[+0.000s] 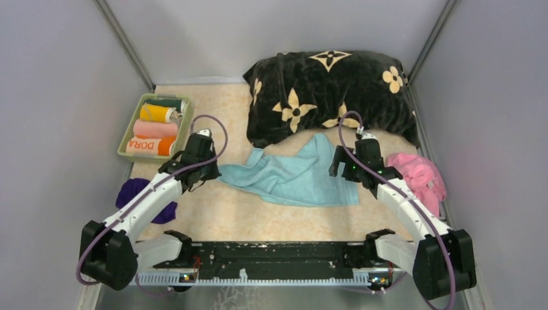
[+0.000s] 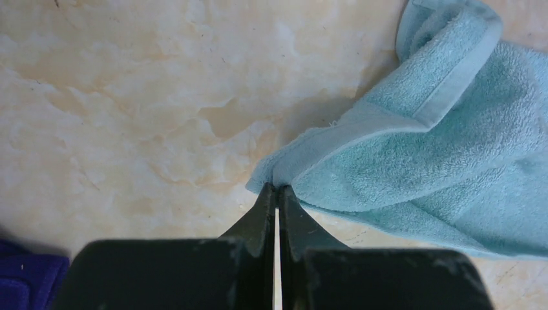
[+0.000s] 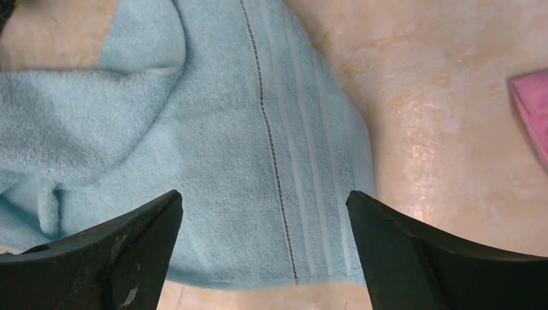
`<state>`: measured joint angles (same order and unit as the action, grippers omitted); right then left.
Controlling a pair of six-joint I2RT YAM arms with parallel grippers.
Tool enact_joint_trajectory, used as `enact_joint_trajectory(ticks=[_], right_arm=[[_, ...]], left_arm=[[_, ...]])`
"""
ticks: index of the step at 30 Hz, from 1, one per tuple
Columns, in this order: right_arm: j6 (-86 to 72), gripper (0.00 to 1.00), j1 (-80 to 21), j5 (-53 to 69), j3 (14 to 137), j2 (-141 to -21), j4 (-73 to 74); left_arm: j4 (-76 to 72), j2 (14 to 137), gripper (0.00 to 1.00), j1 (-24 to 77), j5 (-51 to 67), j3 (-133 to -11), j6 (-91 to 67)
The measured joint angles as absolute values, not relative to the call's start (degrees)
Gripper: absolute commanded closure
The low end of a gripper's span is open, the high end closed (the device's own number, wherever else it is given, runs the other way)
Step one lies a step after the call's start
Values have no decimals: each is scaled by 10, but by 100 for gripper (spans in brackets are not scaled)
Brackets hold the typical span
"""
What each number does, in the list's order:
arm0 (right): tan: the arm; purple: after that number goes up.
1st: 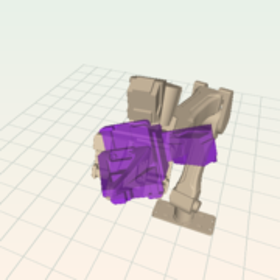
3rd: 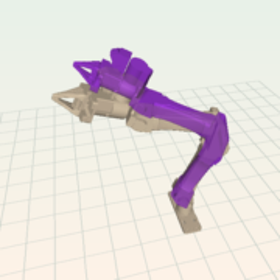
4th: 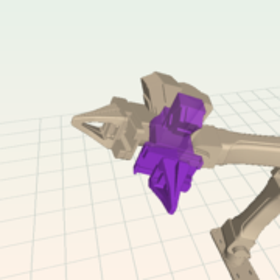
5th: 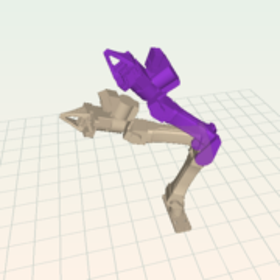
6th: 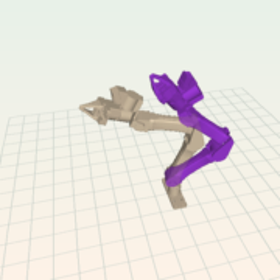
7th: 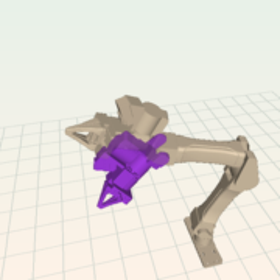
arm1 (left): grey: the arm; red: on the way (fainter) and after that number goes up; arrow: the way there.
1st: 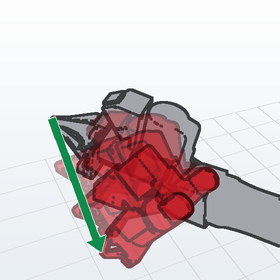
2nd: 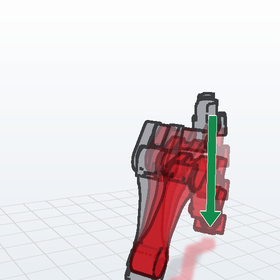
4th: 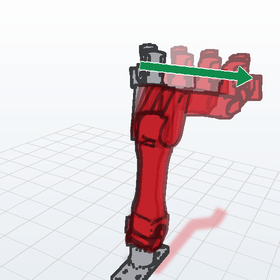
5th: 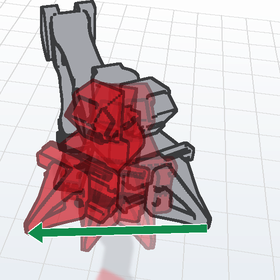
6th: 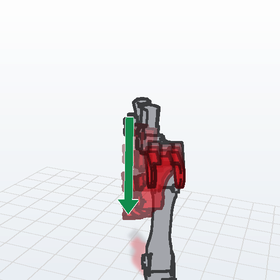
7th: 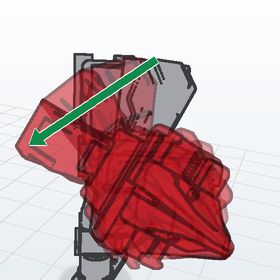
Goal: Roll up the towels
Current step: Flatten out the towel at the center of the board.
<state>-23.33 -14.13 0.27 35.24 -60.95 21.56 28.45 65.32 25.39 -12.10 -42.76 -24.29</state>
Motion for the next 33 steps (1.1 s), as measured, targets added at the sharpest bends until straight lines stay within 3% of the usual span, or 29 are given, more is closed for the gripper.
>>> enact_joint_trajectory(ticks=[7, 16, 25, 28, 33], right_arm=[[-264, 3, -141, -41, 352, -572, 263], [-338, 21, -141, -58, 345, -539, 344], [-416, 36, -141, -94, 324, -587, 398], [-433, 46, -141, -97, 312, -587, 406], [-451, 71, -141, -108, 307, -586, 415]], left_arm=[[252, 653, 100, 143, -8, -409, -220], [222, 667, 100, 35, 135, -383, -222], [219, 666, 100, 5, 166, -383, -208], [219, 663, 100, 3, 166, -383, -203], [219, 655, 100, 2, 167, -383, -195]])
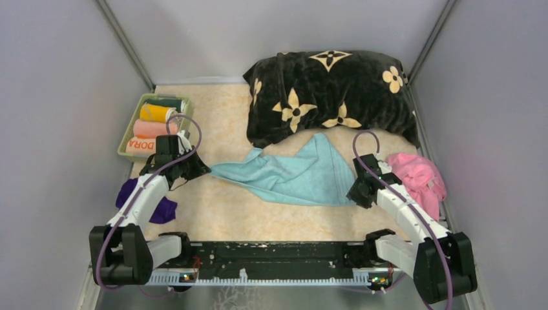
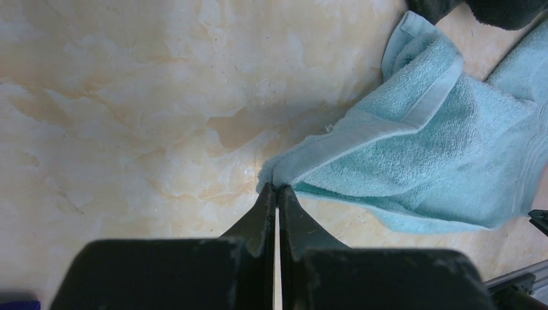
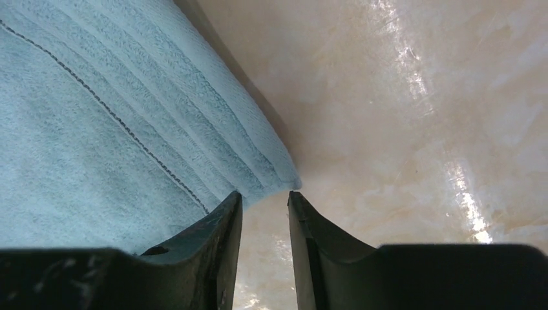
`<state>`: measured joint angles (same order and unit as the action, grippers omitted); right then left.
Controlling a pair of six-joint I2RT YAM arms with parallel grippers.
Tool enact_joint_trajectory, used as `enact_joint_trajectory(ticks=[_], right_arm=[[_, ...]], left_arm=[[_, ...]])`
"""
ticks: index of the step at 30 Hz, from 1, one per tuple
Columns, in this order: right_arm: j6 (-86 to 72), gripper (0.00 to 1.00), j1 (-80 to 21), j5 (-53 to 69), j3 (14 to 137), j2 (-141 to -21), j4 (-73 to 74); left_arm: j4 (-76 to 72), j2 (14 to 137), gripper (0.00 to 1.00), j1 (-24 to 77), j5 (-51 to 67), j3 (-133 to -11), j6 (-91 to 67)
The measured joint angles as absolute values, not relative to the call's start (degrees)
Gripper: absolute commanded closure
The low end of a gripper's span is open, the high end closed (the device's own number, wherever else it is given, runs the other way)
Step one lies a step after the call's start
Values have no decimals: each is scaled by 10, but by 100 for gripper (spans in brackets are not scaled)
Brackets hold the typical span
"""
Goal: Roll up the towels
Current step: Flatten out the towel at the center of the board.
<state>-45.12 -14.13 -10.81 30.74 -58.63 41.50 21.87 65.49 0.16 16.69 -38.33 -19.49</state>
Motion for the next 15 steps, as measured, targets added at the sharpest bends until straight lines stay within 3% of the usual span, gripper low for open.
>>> enact_joint_trajectory(ticks=[5, 15], right_arm=[[-466, 78, -141, -124, 298, -577, 412], [-482, 74, -130, -142, 290, -582, 411]], left_arm=[[219, 655, 100, 1, 170, -383, -192], [219, 653, 100, 1, 170, -383, -191]])
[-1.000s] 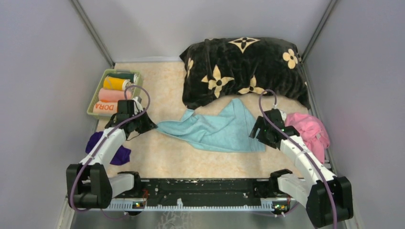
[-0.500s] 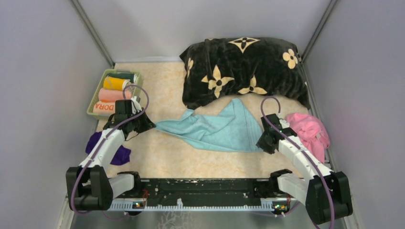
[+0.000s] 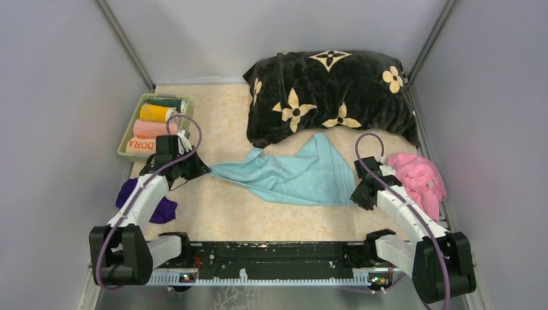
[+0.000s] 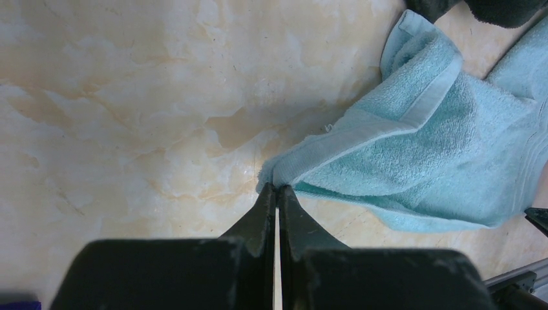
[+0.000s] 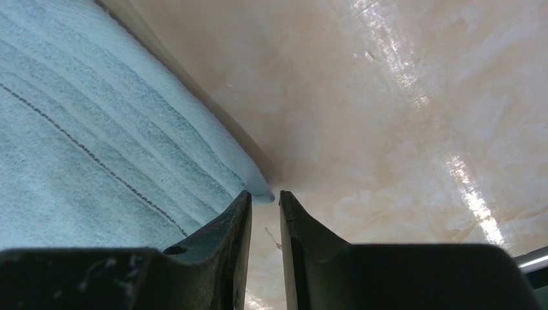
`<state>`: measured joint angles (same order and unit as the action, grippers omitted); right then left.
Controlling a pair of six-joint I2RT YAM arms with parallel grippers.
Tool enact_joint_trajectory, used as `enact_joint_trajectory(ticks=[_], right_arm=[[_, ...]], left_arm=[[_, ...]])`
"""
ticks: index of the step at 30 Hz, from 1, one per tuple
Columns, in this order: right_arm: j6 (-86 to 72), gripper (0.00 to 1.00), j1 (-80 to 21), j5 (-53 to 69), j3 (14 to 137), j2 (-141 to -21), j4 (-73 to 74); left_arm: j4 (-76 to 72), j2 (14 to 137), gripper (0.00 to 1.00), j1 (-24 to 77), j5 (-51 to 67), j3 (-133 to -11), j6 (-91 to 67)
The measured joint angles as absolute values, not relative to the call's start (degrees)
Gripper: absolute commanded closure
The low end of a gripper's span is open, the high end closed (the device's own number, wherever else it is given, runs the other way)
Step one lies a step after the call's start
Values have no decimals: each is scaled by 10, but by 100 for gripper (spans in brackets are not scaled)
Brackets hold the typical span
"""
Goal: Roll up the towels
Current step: Flatten out the towel at the center of the board.
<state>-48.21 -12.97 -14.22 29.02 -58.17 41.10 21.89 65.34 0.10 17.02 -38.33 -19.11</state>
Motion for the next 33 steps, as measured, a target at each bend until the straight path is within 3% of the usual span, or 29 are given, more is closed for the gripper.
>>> enact_joint_trajectory(ticks=[3, 10, 13, 18, 23, 29, 33], right_arm=[[-482, 70, -124, -142, 284, -591, 405], [-476, 71, -122, -141, 277, -594, 389], [-472, 77, -122, -137, 277, -601, 382], [-465, 98, -122, -122, 272, -596, 362], [-455, 100, -122, -121, 277, -573, 369], [-393, 100, -114, -164, 409, -568, 399], [-339, 100, -90, -193, 533, -568, 389]], left_arm=[[219, 653, 100, 1, 170, -383, -190], [219, 653, 100, 1, 171, -383, -190], [219, 653, 100, 1, 171, -383, -190], [219, 652, 99, 1, 177, -383, -189], [217, 646, 99, 1, 191, -383, -185], [223, 642, 100, -2, 196, -429, -186], [231, 655, 100, -8, 194, -536, -192]])
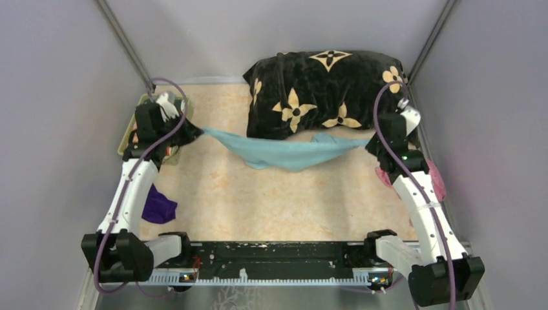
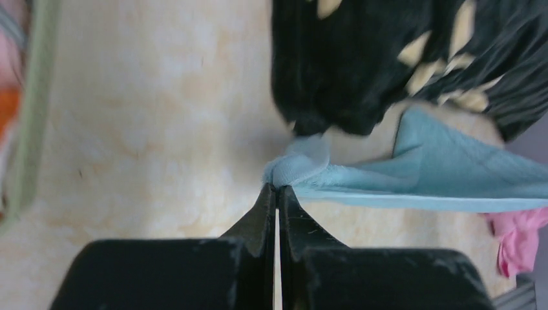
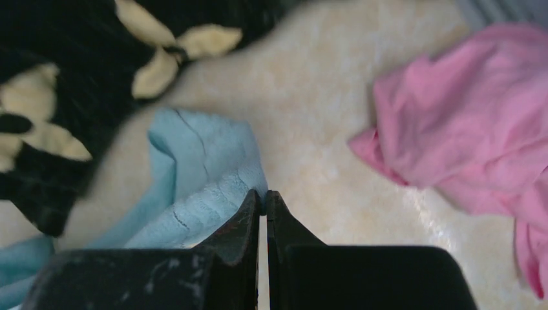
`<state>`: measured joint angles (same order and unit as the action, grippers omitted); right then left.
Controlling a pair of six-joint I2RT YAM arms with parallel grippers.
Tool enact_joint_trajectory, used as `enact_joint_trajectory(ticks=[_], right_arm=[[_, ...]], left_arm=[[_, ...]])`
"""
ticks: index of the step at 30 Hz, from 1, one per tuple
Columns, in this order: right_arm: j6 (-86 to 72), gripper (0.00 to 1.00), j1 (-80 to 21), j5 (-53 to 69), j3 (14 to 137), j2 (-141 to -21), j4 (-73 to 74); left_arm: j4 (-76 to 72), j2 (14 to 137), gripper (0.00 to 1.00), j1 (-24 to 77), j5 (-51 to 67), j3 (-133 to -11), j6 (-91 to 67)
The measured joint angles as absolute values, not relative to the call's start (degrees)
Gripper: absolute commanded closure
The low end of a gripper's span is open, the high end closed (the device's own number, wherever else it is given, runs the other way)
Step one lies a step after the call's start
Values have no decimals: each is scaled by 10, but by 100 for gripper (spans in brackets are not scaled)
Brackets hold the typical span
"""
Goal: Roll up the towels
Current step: Flatten out the towel at the center of the board.
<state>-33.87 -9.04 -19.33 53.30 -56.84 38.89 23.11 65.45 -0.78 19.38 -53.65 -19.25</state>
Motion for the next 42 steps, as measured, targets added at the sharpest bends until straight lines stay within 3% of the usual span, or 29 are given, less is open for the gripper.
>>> enact_joint_trajectory(ticks=[5, 9, 24, 29, 37, 42], right_arm=[[-283, 100, -47, -210, 656, -571, 376], [-246, 100, -42, -213, 717, -566, 368], [-199, 100, -40, -116, 710, -348, 476], [-200, 100, -40, -84, 683, -336, 501], [-221, 100, -40, -74, 560, -456, 440], [-245, 100, -39, -102, 496, -600, 362]], left_arm=[[224, 692, 100, -19, 196, -708, -209], [224, 688, 100, -19, 197, -771, -223], [359, 366, 97, -20, 92, -667, -276], [395, 328, 93, -20, 63, -636, -309], [323, 414, 46, -20, 89, -465, -367], [246, 540, 34, -20, 125, -441, -371]])
